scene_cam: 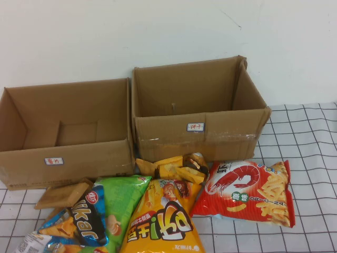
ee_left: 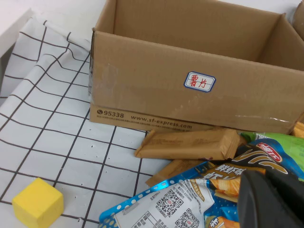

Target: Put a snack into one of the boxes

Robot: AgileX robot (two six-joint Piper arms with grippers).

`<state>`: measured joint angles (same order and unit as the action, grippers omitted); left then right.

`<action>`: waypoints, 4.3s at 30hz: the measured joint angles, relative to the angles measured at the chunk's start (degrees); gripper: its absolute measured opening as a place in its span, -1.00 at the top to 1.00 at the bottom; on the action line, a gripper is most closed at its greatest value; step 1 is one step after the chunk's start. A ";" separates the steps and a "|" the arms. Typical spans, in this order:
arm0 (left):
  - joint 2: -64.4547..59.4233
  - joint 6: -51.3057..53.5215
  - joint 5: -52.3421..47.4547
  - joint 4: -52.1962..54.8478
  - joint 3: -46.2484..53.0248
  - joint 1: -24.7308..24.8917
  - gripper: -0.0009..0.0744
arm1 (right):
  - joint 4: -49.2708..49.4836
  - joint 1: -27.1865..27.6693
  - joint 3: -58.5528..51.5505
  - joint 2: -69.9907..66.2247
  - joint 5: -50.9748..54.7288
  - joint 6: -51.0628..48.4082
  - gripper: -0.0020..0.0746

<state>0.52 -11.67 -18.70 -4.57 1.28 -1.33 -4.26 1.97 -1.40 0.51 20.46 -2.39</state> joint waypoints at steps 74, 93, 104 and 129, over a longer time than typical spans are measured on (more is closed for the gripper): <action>0.00 0.00 0.00 0.00 0.00 0.00 0.98 | 39.75 0.00 24.46 -28.03 9.59 -36.07 0.95; 0.00 0.00 0.00 0.00 0.00 0.00 0.98 | 55.03 0.00 50.31 -86.35 21.59 -49.65 -0.75; 0.00 0.00 0.00 0.00 0.00 0.00 0.98 | 59.20 0.00 58.52 -107.45 23.41 -49.65 -0.76; 0.00 0.00 0.00 0.00 0.00 0.00 0.98 | 86.71 -3.22 59.17 -123.44 24.17 -64.23 -0.06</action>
<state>0.52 -11.67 -18.70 -4.57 1.28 -1.33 82.45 -1.24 57.77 -122.93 44.63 -66.62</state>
